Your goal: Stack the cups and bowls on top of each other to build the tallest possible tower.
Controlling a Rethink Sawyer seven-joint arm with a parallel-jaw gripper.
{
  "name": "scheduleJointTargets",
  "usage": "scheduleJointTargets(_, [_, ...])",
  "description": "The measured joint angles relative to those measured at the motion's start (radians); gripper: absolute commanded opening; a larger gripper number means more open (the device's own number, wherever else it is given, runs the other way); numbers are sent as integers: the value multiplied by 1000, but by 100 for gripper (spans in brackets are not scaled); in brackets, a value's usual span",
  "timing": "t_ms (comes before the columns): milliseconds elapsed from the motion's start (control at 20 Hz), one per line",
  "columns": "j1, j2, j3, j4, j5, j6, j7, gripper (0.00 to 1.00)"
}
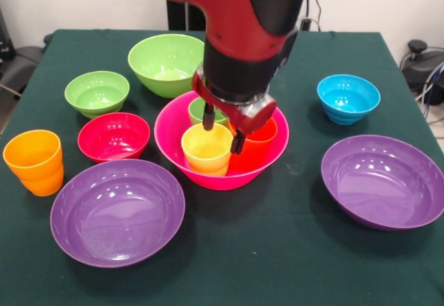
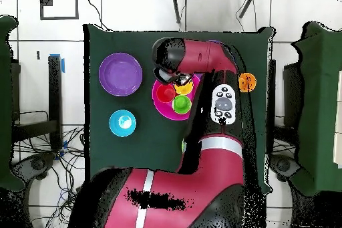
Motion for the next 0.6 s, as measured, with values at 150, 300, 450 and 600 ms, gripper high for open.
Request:
scheduleJointTargets(150, [0,-39,0,5,0,0,0,100])
scheduleJointTargets(300, [0,-71,1,7,0,0,0,100])
scheduleJointTargets(450, [1,-91,1,7,0,-1,0,100])
scheduleJointTargets(600, [3,-102,1,5,0,-9,0,100])
